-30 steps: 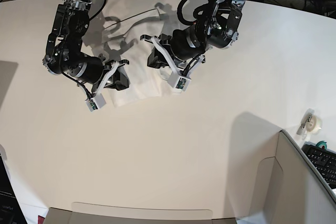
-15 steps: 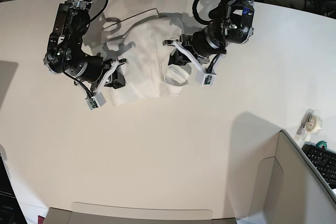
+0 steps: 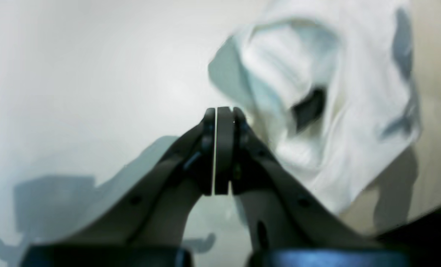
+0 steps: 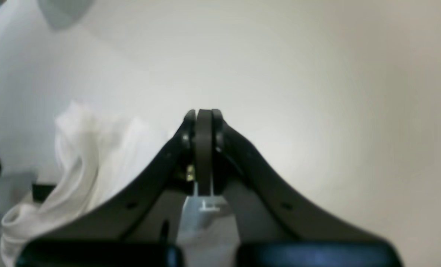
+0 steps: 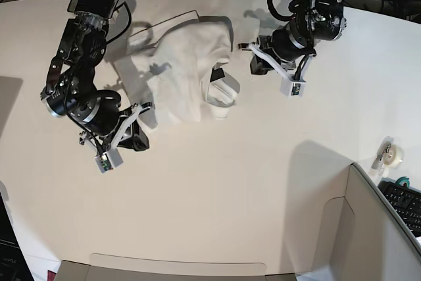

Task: Layout the t-shirt on the table in an organized manner, then fold the t-shirt properly
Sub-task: 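Lift the left gripper off and reposition both grippers at the bundle's sides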

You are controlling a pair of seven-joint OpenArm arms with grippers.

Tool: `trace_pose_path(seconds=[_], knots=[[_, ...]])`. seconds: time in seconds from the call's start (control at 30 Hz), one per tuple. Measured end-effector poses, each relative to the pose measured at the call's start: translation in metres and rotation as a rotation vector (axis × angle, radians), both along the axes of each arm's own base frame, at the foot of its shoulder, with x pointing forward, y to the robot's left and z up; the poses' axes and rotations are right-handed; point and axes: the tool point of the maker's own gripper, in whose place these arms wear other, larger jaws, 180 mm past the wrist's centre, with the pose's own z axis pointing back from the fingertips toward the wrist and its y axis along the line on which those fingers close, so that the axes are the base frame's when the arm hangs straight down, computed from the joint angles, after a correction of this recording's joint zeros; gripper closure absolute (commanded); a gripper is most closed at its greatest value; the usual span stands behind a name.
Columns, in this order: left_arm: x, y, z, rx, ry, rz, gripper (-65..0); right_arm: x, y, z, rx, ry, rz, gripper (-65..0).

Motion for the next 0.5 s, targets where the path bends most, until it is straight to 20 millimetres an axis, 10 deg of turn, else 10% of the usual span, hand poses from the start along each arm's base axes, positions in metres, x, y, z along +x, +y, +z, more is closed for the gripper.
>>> trace_pose_path(seconds=[0.37, 0.5], knots=[[-0.041, 0.006, -0.013, 0.086, 0.068, -0.280, 0.0, 0.072, -0.013, -0.018, -0.110, 0.064, -0.063, 0.0], [-0.048, -0.007, -0.005, 0.040, 0.006, -0.405, 0.0, 0.085, 0.014, -0.035, -0.182, 0.088, 0.034, 0.0]])
